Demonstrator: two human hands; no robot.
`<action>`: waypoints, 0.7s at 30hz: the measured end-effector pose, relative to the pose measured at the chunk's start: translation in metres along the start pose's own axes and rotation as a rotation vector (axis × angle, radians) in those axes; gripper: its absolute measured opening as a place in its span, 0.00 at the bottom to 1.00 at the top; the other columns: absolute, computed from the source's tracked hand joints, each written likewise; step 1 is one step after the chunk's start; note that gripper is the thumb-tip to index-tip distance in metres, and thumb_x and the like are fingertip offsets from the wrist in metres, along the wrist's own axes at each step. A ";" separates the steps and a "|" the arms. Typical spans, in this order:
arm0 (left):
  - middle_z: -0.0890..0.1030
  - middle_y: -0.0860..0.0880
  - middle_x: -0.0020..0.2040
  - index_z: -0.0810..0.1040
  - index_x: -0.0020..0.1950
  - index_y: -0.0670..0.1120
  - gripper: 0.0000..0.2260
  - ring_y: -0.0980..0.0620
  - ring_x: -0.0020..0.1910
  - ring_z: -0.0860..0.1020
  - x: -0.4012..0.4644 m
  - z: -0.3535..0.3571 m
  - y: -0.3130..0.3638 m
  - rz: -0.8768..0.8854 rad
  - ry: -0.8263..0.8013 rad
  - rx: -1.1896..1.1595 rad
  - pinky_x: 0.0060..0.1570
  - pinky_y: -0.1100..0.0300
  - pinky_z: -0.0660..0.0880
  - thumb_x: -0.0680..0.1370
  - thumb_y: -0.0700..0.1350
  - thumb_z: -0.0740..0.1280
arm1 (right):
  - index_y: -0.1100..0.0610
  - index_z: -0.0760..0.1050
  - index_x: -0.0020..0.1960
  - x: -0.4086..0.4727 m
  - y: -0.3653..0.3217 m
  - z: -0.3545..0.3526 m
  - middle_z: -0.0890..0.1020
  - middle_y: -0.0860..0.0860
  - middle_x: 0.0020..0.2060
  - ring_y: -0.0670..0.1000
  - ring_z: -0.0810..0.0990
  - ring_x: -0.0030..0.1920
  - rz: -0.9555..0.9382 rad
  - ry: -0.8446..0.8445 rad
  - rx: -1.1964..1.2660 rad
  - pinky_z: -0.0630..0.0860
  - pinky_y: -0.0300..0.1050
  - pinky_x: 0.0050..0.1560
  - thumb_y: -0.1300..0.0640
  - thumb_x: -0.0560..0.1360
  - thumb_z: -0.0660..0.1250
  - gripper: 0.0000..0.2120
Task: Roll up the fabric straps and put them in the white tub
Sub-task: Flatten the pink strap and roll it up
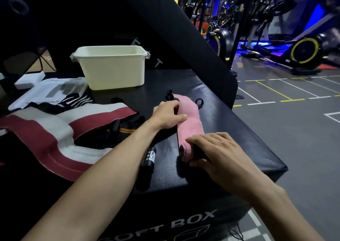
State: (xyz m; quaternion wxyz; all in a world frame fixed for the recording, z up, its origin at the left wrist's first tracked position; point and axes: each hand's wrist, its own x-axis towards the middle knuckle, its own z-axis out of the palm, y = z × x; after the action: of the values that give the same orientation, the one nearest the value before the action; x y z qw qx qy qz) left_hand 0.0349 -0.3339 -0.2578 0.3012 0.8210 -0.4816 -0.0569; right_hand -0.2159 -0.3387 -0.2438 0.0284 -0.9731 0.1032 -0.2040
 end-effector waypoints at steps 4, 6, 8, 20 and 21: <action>0.78 0.53 0.63 0.60 0.79 0.61 0.39 0.51 0.67 0.73 -0.004 -0.003 0.000 -0.012 -0.001 -0.163 0.68 0.52 0.63 0.73 0.53 0.76 | 0.46 0.74 0.62 -0.003 -0.002 0.001 0.83 0.42 0.55 0.49 0.81 0.57 0.014 0.014 -0.009 0.72 0.49 0.58 0.41 0.72 0.66 0.21; 0.78 0.53 0.65 0.63 0.77 0.65 0.34 0.50 0.69 0.72 -0.003 -0.003 0.000 0.018 -0.028 -0.121 0.71 0.50 0.63 0.74 0.53 0.74 | 0.48 0.75 0.63 -0.006 -0.003 0.003 0.83 0.43 0.56 0.49 0.81 0.57 0.002 0.049 -0.032 0.68 0.46 0.58 0.40 0.73 0.63 0.21; 0.79 0.55 0.67 0.73 0.72 0.63 0.24 0.49 0.70 0.70 -0.004 -0.002 0.001 0.036 -0.046 -0.034 0.71 0.51 0.62 0.77 0.54 0.72 | 0.50 0.76 0.63 -0.009 -0.005 0.005 0.82 0.44 0.57 0.49 0.81 0.57 -0.007 0.077 -0.054 0.67 0.45 0.58 0.41 0.74 0.61 0.22; 0.84 0.52 0.62 0.84 0.62 0.52 0.21 0.50 0.64 0.78 -0.003 -0.004 0.000 -0.027 0.075 -0.119 0.63 0.61 0.72 0.70 0.54 0.79 | 0.51 0.75 0.66 -0.010 -0.007 -0.004 0.84 0.45 0.56 0.49 0.82 0.56 -0.003 0.025 -0.056 0.69 0.43 0.54 0.40 0.73 0.59 0.26; 0.83 0.52 0.62 0.84 0.63 0.53 0.21 0.48 0.65 0.77 -0.003 -0.004 -0.001 -0.024 0.055 -0.108 0.66 0.57 0.72 0.71 0.55 0.79 | 0.51 0.73 0.68 -0.009 -0.008 -0.006 0.84 0.45 0.55 0.49 0.82 0.56 0.014 0.013 -0.038 0.70 0.43 0.54 0.40 0.73 0.60 0.27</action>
State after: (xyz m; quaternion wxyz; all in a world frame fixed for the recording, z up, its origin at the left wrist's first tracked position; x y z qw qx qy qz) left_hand 0.0352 -0.3294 -0.2554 0.3576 0.8105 -0.4594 -0.0639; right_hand -0.2250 -0.3290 -0.2416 0.0106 -0.9714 0.1139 -0.2080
